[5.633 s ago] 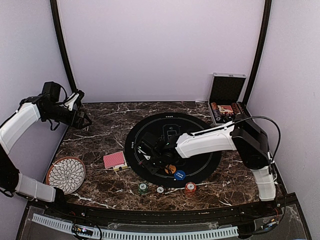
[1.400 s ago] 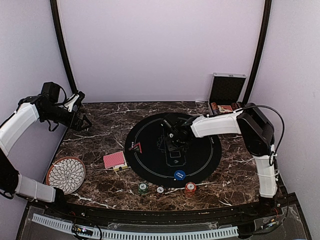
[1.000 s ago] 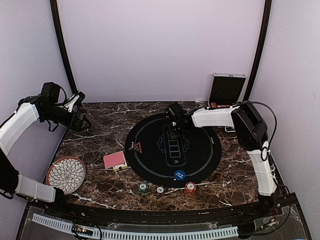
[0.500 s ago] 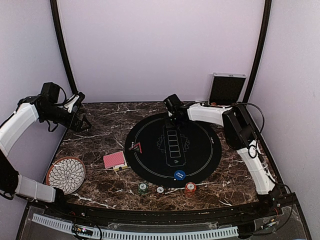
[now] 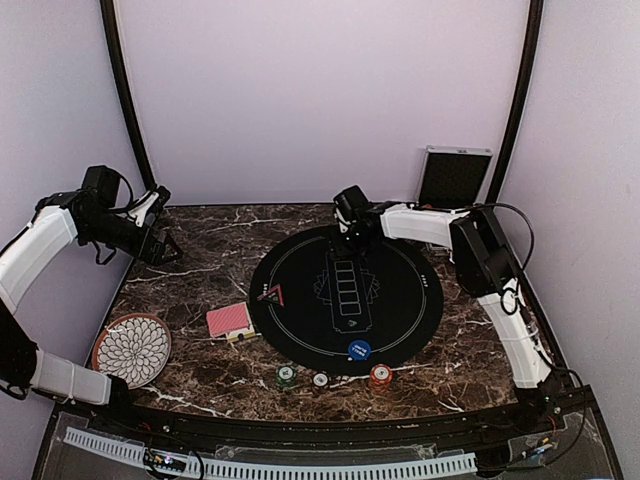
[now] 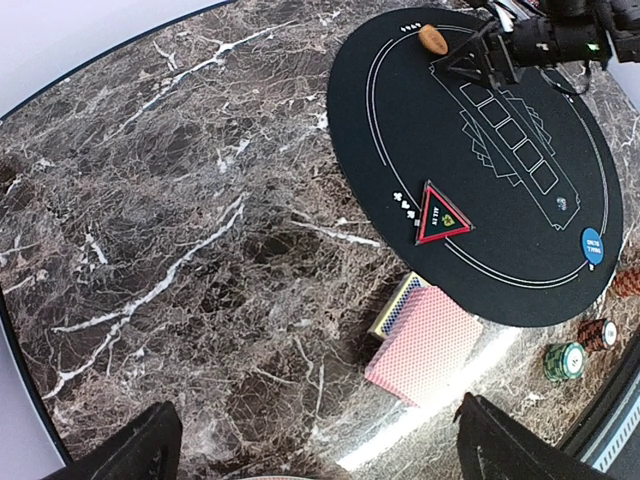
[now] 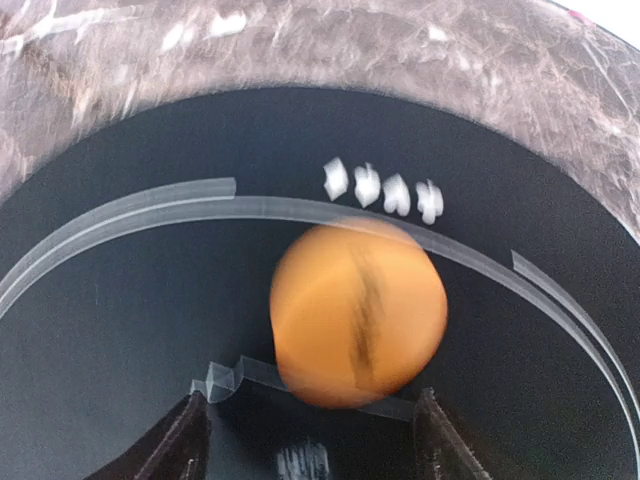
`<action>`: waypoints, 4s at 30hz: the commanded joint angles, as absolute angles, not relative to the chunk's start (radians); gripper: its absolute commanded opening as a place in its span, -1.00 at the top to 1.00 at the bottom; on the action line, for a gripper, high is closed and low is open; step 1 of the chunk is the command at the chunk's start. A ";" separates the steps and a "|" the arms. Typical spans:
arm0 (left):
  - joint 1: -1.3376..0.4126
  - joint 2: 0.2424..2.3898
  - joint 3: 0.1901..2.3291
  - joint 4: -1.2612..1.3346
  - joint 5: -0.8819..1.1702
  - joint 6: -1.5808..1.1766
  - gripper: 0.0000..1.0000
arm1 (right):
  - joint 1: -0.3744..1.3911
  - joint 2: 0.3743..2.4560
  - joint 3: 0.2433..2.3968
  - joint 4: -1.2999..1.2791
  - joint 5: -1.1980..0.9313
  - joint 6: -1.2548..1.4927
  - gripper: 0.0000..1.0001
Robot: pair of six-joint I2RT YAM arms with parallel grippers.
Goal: Distribute texas hold em gaming equipment
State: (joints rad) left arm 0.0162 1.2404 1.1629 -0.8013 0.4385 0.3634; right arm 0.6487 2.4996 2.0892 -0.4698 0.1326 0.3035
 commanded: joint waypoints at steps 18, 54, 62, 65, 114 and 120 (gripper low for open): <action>0.021 1.230 1.182 -0.837 0.486 0.378 -0.97 | 0.956 1.902 1.345 -0.571 0.072 0.239 -0.55; 0.021 1.202 1.191 -0.847 0.505 0.376 -0.98 | 1.062 1.901 1.285 -0.706 0.155 0.244 -0.31; 0.022 1.203 1.194 -0.848 0.505 0.375 -0.98 | 1.059 1.862 1.239 -0.714 0.177 0.250 -0.23; 0.022 1.203 1.197 -0.850 0.505 0.374 -0.97 | 1.053 1.846 1.216 -0.716 0.182 0.255 -0.22; 0.021 1.185 1.216 -0.874 0.498 0.380 -0.98 | 1.041 1.881 1.205 -0.679 0.225 0.280 -0.15; 0.021 1.183 1.215 -0.873 0.503 0.378 -0.98 | 1.019 1.831 1.168 -0.688 0.230 0.287 -0.15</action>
